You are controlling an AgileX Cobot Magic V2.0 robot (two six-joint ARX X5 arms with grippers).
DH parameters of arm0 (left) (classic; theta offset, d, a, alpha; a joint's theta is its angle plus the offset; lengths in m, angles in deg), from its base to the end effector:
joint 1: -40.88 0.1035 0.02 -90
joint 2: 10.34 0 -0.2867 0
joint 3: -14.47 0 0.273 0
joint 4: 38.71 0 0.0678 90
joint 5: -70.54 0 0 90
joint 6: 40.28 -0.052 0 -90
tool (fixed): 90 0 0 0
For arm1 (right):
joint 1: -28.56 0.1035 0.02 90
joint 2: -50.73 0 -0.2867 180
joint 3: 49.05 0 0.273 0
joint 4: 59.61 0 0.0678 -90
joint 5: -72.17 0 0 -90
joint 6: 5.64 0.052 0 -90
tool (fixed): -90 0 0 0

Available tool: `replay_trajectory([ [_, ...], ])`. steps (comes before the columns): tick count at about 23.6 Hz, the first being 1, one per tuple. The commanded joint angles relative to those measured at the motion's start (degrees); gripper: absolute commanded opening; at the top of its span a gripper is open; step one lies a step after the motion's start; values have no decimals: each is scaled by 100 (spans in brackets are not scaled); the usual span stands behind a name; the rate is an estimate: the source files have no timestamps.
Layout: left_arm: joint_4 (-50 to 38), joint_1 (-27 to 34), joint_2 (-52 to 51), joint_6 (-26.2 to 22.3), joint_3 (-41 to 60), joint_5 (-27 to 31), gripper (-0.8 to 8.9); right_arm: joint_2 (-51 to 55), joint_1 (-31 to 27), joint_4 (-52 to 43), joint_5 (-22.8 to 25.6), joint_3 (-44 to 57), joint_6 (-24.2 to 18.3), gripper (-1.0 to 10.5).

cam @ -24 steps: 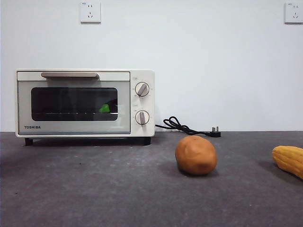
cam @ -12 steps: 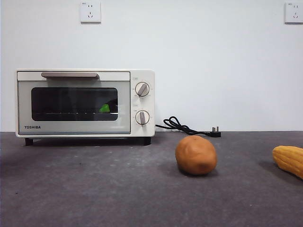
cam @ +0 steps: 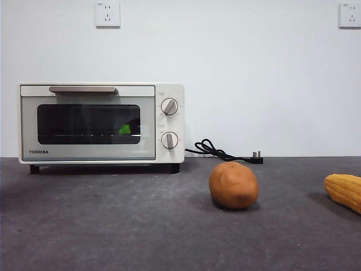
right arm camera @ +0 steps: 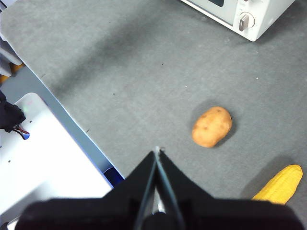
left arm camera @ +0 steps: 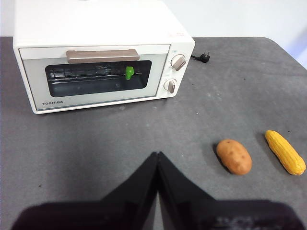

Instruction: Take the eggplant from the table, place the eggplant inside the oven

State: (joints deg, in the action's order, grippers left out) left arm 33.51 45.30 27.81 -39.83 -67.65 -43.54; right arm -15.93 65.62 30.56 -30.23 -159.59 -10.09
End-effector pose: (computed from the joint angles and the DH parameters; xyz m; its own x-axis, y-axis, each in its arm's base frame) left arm 0.0939 -0.0140 0.4156 0.8333 -0.3448 -0.4321 0.2843 0.9376 -0.2000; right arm 0.1410 0.1205 0.4702 0.4092 0.5781 -0.7060 -0.7496 0.6541 0.1011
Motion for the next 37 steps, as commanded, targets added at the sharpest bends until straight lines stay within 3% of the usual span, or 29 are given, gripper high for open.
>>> replay_trajectory([
  [1,-44,-13,26,-63,-11,11,-4,13,11,114,4,9,28,1],
  [14,372,-13,101,-48,-11,9,-4,13,11,114,4,9,28,1],
  [26,-11,-39,98,-68,-11,13,-4,13,11,114,4,9,28,1],
  [37,-1504,-39,-358,-752,44,83,-4,13,11,114,4,9,28,1],
])
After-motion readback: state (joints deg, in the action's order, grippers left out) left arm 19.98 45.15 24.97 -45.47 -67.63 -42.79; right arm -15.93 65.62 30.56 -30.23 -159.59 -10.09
